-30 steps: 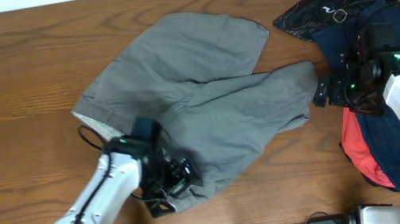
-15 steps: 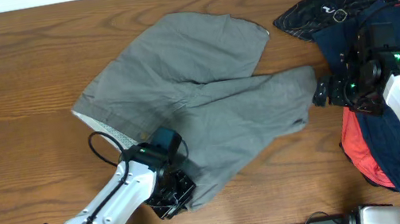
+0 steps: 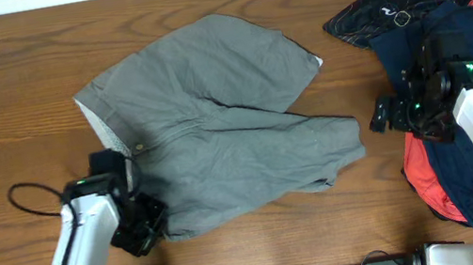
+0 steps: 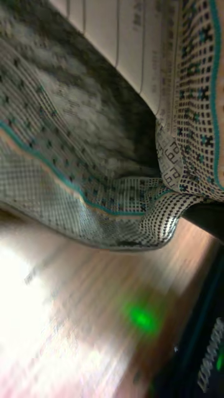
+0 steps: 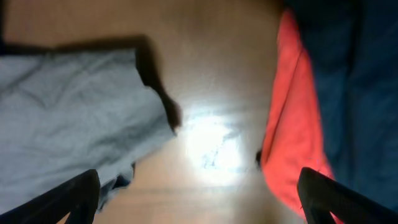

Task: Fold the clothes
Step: 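Drag the grey trousers left with the left gripper and lay them flat, then grasp the trouser leg hem with the right gripper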

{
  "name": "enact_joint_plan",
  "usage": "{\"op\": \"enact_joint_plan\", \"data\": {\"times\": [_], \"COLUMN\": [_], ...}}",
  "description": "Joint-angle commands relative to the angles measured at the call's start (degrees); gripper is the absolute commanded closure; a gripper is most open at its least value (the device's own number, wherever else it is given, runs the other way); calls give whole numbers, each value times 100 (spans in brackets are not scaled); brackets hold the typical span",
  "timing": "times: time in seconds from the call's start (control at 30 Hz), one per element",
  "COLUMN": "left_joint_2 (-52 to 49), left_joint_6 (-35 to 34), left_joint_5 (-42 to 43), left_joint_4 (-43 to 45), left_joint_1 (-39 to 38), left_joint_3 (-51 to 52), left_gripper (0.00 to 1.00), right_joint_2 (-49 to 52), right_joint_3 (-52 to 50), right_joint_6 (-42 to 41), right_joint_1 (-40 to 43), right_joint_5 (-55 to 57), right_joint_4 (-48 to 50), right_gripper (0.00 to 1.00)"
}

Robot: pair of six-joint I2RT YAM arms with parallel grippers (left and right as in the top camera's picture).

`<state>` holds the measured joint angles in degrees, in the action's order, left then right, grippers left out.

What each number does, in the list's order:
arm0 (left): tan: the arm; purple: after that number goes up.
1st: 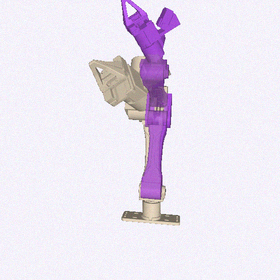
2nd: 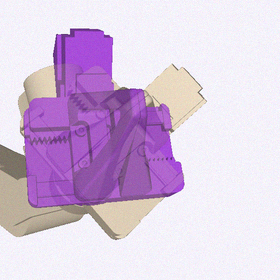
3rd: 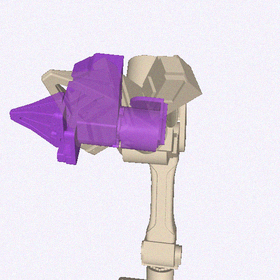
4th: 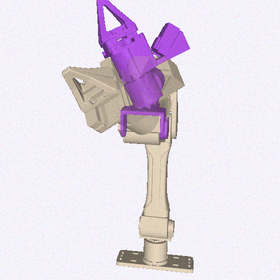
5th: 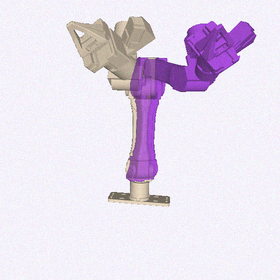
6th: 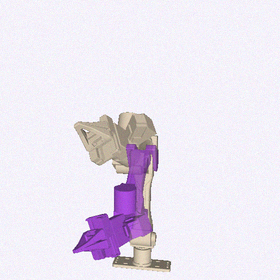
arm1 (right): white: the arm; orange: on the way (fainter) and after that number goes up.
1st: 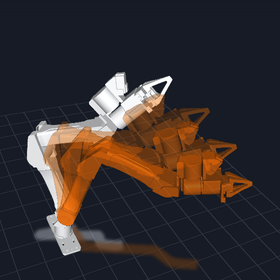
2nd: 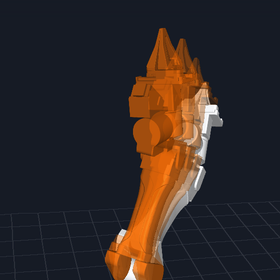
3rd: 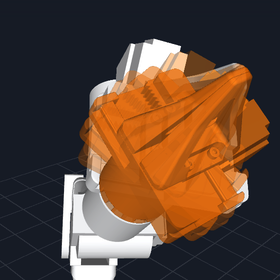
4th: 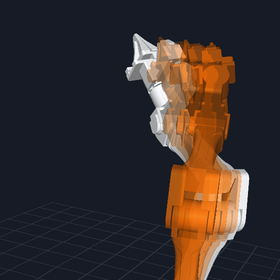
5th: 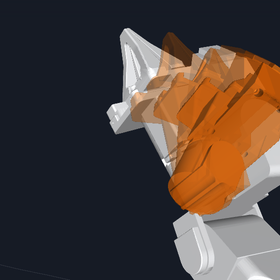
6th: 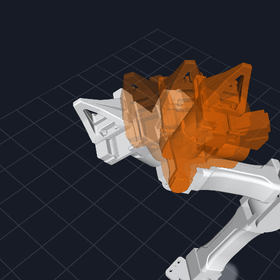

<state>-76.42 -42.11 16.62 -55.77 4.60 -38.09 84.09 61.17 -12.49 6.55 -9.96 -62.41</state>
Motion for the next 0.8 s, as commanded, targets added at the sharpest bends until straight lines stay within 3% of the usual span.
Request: {"op": "enact_joint_plan", "data": {"times": [0.0,0.1,0.4,0.57,0.7,0.77], "left_joint_2": [35,35,35,35,35,35], "left_joint_6": [614,612,614,614,634,636], "left_joint_5": [85,90,90,90,90,90], "left_joint_4": [-168,-232,-229,-238,-273,-297], "left_joint_1": [116,107,107,107,107,107], "left_joint_3": [-61,-46,-46,-46,-46,-46], "left_gripper": [94,94,94,94,94,94], "right_joint_2": [15,15,22,24,24,24], "right_joint_3": [-166,-496,-1698,-2129,-2334,-2398], "right_joint_6": [79,-2,-1001,-1648,-2149,-2286], "right_joint_1": [-149,-337,-984,-1252,-1362,-1370], "right_joint_5": [-688,-859,-957,-813,-166,15], "right_joint_4": [-188,35,1908,2811,3250,3366], "right_gripper": [1,1,2,19,27,36]}}
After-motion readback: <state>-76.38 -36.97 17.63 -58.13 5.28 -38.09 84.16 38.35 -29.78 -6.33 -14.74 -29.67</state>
